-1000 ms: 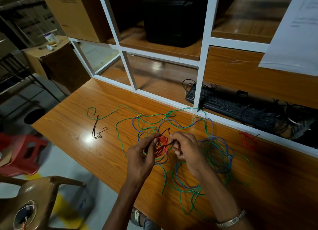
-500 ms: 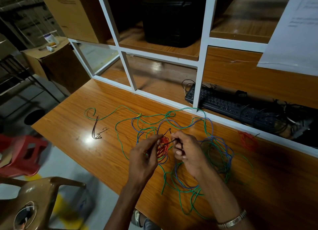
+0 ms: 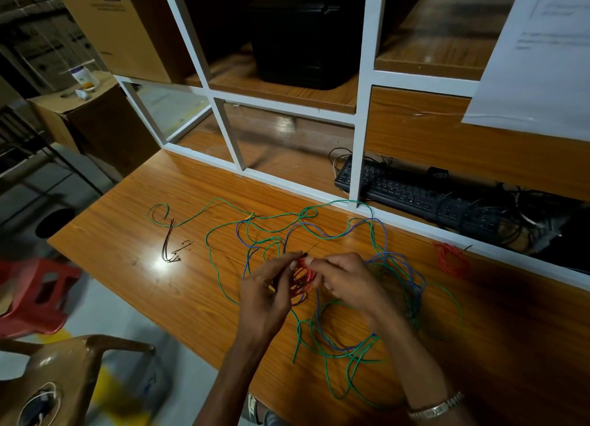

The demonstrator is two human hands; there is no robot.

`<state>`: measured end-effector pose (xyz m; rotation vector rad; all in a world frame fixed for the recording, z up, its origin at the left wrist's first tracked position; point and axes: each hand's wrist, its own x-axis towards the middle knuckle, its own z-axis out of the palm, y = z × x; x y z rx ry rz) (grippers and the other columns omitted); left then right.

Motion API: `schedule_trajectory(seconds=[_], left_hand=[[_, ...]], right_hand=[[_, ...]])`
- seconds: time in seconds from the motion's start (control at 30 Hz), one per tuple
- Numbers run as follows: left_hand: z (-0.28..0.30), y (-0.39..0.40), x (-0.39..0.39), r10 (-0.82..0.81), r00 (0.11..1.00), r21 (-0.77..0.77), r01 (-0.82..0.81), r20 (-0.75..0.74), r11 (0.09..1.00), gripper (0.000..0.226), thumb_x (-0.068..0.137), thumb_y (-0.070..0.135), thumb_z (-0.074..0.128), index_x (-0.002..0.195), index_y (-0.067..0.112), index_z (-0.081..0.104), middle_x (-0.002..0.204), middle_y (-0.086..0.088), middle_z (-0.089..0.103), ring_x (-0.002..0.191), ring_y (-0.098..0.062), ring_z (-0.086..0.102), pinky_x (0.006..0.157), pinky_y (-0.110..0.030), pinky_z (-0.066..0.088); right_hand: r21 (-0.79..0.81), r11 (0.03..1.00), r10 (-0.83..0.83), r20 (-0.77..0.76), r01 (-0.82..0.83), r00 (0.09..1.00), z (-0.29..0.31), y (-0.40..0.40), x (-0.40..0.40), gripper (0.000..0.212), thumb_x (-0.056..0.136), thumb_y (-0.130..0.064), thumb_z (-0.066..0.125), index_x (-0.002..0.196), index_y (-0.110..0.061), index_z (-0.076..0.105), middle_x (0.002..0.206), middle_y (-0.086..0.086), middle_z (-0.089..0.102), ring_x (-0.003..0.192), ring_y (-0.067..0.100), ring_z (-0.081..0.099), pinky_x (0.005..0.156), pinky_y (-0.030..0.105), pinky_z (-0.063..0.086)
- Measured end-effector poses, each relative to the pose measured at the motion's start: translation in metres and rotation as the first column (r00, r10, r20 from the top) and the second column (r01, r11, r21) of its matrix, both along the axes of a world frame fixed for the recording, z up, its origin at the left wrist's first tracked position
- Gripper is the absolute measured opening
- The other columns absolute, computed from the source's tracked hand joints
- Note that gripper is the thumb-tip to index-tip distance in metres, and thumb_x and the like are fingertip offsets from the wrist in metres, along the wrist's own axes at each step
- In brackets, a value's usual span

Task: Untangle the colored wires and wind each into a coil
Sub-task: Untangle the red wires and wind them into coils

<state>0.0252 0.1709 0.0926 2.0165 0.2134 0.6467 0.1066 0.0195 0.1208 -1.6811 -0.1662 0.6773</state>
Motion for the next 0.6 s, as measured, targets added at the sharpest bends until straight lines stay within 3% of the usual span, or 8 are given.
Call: schedule_trajectory(seconds=[0.1,0.2,0.3,0.4,0.47,0.6], left_hand=[[0.001,0.002,-0.001,-0.023,0.997,-0.160,0.010,-0.078,0.987,0.025,0.102,0.006,0.065,0.111,0.023,0.081,0.108,0.013,0.080,0.105,-0.007,0.074,0.087,-0.029,0.060],[0.004,0.001,-0.003,-0.092,0.992,-0.231,0.069,-0.090,0.970,0.025,0.102,0.007,0.064,0.112,0.023,0.081,0.104,0.008,0.081,0.092,-0.008,0.074,0.078,-0.029,0.056],[0.010,-0.003,-0.004,-0.161,0.983,-0.326,0.125,-0.087,0.937,0.022,0.100,0.009,0.066,0.113,0.019,0.080,0.088,0.008,0.078,0.074,-0.004,0.066,0.068,-0.024,0.051],[0.017,-0.010,-0.004,-0.227,0.971,-0.402,0.181,-0.069,0.897,0.022,0.096,0.015,0.066,0.114,0.016,0.079,0.076,0.008,0.074,0.067,-0.004,0.060,0.063,-0.019,0.047],[0.017,-0.014,-0.004,-0.236,0.970,-0.408,0.191,-0.062,0.893,0.025,0.095,0.016,0.066,0.117,0.016,0.077,0.075,0.007,0.073,0.067,-0.003,0.059,0.063,-0.018,0.047],[0.012,-0.009,-0.004,-0.275,0.952,-0.297,0.227,-0.132,0.928,0.025,0.099,0.012,0.068,0.121,0.021,0.078,0.094,0.011,0.080,0.073,-0.001,0.066,0.070,-0.020,0.051]], right_hand=[[-0.004,0.997,-0.079,0.220,0.082,0.972,-0.008,-0.005,0.005,0.036,0.081,-0.053,0.081,0.076,-0.018,0.072,0.067,-0.003,0.065,0.063,0.011,0.056,0.061,0.039,0.046],[0.131,0.986,-0.139,0.273,0.107,0.952,-0.005,-0.008,0.007,0.015,0.082,-0.036,0.086,0.095,-0.035,0.077,0.089,-0.010,0.071,0.079,0.010,0.065,0.070,0.033,0.053],[0.204,0.977,-0.133,0.377,0.058,0.917,0.001,-0.010,0.006,0.010,0.084,-0.022,0.085,0.093,-0.026,0.083,0.095,-0.008,0.075,0.091,0.012,0.068,0.081,0.028,0.055],[0.303,0.951,-0.171,0.379,0.053,0.909,0.002,-0.009,0.005,0.013,0.080,-0.012,0.086,0.093,-0.014,0.084,0.098,0.003,0.073,0.099,0.007,0.067,0.084,0.018,0.051],[0.319,0.945,-0.185,0.363,0.065,0.913,0.001,-0.010,0.005,0.014,0.080,-0.012,0.086,0.094,-0.013,0.084,0.101,0.004,0.072,0.104,0.009,0.067,0.088,0.021,0.052],[0.357,0.923,-0.253,0.272,0.147,0.928,-0.001,-0.012,0.003,0.011,0.082,-0.011,0.084,0.092,-0.012,0.084,0.097,0.000,0.078,0.100,0.013,0.073,0.088,0.030,0.056]])
